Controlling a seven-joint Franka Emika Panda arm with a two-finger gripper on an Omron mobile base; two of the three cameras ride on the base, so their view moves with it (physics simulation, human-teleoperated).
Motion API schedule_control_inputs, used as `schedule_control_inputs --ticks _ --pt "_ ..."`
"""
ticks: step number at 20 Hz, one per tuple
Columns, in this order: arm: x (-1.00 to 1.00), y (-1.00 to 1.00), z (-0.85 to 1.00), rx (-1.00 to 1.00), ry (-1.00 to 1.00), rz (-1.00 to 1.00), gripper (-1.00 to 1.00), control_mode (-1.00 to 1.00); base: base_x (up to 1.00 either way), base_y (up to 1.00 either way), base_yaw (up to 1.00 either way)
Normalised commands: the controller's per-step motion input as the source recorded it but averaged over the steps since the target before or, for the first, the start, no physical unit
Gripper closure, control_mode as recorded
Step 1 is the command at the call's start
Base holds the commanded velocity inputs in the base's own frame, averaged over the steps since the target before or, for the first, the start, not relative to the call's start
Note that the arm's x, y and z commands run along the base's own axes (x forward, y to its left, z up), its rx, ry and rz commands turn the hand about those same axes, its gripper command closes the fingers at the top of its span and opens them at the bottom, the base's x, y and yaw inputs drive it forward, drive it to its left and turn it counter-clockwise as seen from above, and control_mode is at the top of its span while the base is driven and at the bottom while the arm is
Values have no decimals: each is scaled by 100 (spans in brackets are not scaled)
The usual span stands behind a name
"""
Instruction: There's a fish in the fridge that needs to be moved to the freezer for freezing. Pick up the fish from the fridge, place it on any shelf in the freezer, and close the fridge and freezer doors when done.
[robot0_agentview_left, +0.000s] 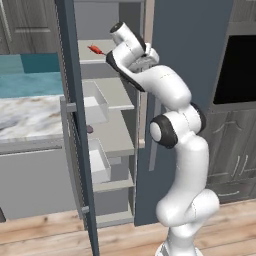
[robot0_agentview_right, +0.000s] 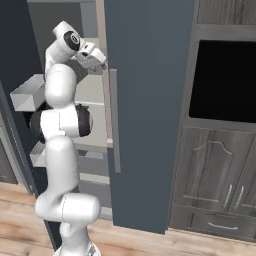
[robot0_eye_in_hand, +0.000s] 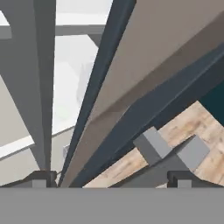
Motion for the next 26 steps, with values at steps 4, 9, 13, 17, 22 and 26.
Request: schedule_control_inputs --ticks 4,9,13,17,22,26 --pt "-100 -46 4 13 -58 15 -100 -100 0 0 0" --pt "-100 -73 -100 21 -47 3 -100 -100 0 0 0" --pt "-100 -70 -100 22 -46 7 -100 -100 0 0 0" --pt "-100 -63 -100 23 -42 13 -100 -100 0 0 0" --pt "-100 -15 -16 16 -44 26 -100 -100 0 0 0" --pt "-100 -11 53 3 -29 27 -100 -100 0 0 0"
